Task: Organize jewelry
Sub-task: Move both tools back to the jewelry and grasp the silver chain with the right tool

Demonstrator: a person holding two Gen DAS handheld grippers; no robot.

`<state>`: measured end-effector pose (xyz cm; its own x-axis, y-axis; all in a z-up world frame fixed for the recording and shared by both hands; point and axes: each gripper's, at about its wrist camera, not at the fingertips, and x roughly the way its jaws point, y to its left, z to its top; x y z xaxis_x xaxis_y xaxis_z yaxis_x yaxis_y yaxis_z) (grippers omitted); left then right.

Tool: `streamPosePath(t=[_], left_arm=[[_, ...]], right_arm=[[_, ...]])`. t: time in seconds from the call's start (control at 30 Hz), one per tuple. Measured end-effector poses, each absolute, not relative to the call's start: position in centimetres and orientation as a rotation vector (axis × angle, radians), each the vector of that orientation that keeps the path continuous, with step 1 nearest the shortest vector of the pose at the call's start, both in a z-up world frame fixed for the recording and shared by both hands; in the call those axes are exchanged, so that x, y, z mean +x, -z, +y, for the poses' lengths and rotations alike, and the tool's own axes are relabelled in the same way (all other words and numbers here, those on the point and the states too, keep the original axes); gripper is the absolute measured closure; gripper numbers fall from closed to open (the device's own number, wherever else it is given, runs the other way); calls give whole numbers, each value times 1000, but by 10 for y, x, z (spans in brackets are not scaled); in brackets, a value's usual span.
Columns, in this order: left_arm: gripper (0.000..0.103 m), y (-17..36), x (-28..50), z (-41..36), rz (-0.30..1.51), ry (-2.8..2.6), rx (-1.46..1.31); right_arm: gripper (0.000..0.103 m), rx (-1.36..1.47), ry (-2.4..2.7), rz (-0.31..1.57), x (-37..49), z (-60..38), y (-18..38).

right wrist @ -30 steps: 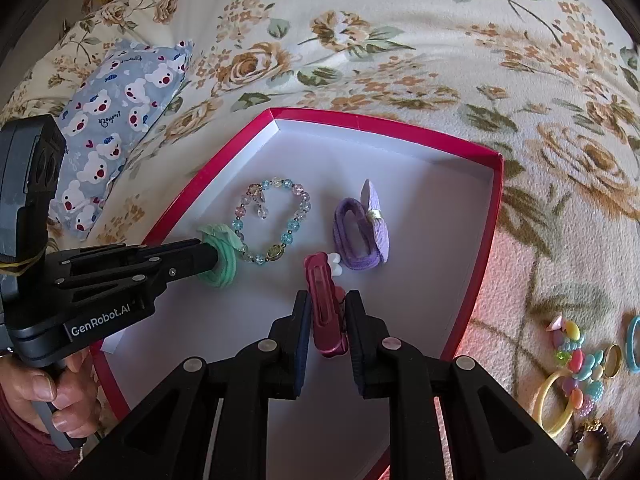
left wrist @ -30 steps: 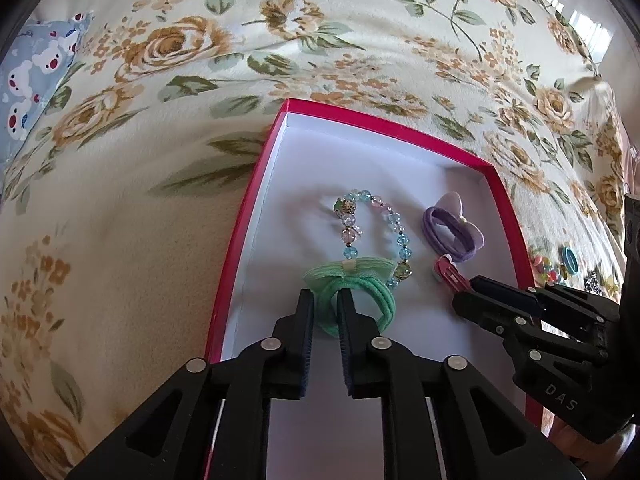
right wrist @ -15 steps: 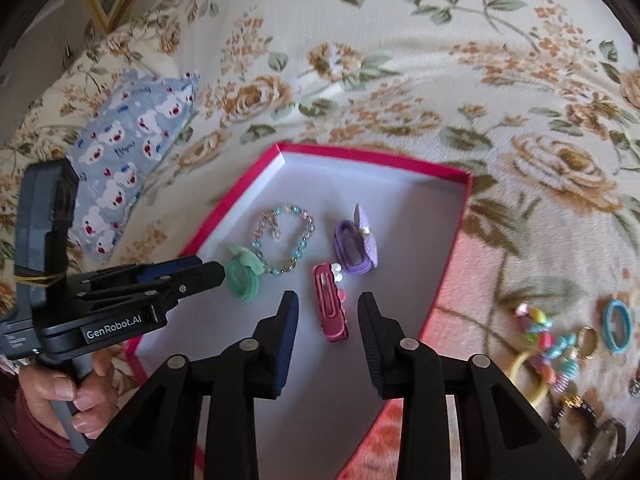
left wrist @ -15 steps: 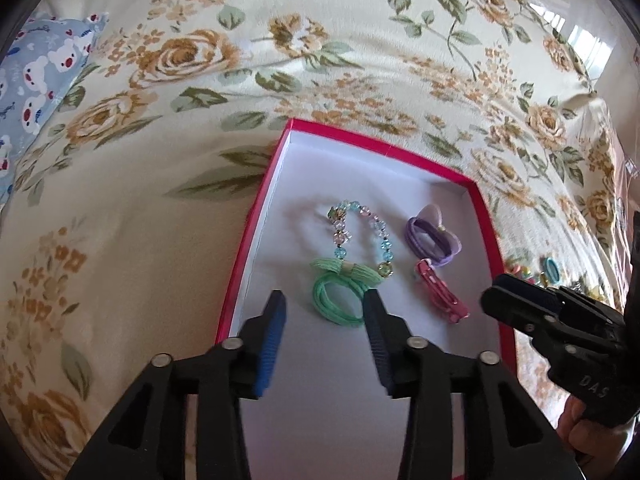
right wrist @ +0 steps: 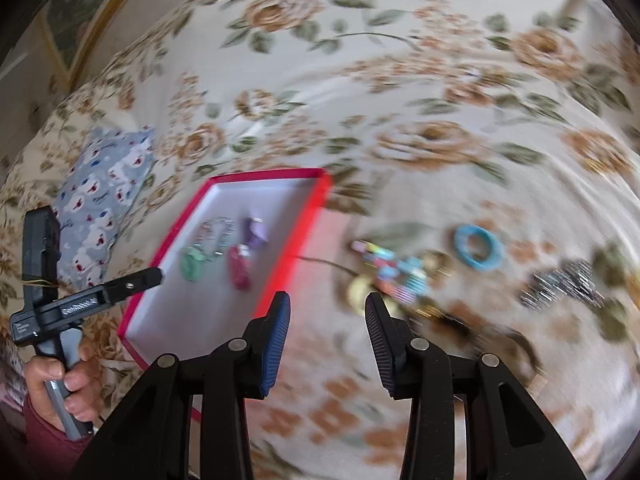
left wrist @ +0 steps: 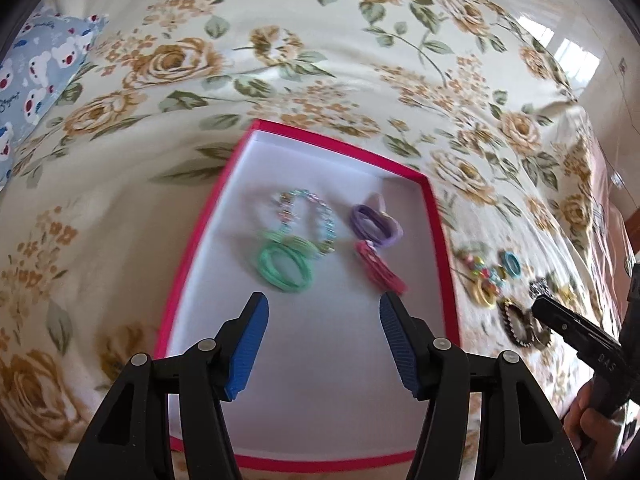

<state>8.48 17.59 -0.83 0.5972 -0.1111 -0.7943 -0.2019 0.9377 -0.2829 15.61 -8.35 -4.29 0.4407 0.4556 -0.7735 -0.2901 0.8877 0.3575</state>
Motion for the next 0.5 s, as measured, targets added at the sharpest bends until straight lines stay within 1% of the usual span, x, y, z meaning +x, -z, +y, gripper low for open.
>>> streamPosePath(t=[0.07, 0.17, 0.3, 0.5], left_arm=[[45, 6, 85, 169, 936, -35, -363], [44, 3, 86, 155, 943, 3, -349], [43, 2, 90, 135, 953, 45, -314], [42, -1, 99, 107, 970, 98, -262]], right_arm=[[59, 195, -423, 1014, 150, -104, 43], [58, 214, -365, 1007, 141, -133, 41], [53, 242, -296, 999, 130, -166, 42], [53, 286, -230, 991, 122, -199, 44]])
